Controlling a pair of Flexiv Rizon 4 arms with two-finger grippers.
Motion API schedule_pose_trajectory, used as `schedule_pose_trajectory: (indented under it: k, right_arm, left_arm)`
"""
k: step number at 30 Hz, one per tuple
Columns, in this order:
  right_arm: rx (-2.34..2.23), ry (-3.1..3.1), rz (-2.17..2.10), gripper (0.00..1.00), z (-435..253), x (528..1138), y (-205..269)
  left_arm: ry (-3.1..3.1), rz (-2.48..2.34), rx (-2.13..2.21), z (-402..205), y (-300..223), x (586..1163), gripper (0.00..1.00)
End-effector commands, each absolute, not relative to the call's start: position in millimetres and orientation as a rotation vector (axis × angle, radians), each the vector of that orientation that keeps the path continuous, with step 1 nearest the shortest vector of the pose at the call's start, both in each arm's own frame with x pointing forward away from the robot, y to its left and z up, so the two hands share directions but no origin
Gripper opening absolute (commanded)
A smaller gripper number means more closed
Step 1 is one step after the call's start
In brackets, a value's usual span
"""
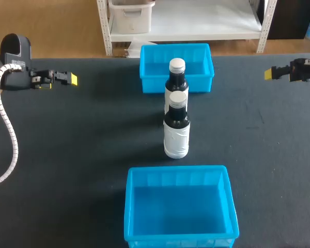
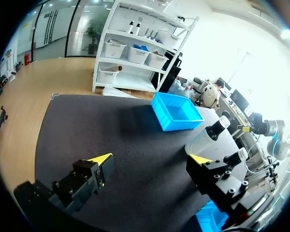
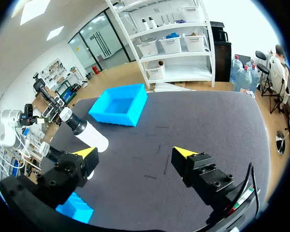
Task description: Pick up the bottle, and place it in the far bin if it is heavy, or in the near bin if it is light.
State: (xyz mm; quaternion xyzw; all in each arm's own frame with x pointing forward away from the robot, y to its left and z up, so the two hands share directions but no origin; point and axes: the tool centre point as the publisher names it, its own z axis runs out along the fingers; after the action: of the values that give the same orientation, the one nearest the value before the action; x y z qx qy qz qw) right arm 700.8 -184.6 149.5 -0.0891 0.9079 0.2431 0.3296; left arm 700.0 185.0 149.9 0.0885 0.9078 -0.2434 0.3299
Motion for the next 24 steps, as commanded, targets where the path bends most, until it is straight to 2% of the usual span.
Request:
schedule_pose_trajectory:
  k: [1, 15, 24]
  right_arm:
    - [-0.230, 2.376, 0.632, 1.00, 151, 699, -185]
    - [-0.230, 2.376, 0.632, 1.00, 151, 699, -185]
    - [-0.883, 2.078, 0.890, 1.00, 144, 700, -200]
  left_arm:
    - [2.375, -0.637, 0.231, 150, 185, 700, 1.00]
    - [2.375, -0.637, 0.231, 150, 185, 700, 1.00]
    - [2.375, -0.637, 0.231, 150, 185, 700, 1.00]
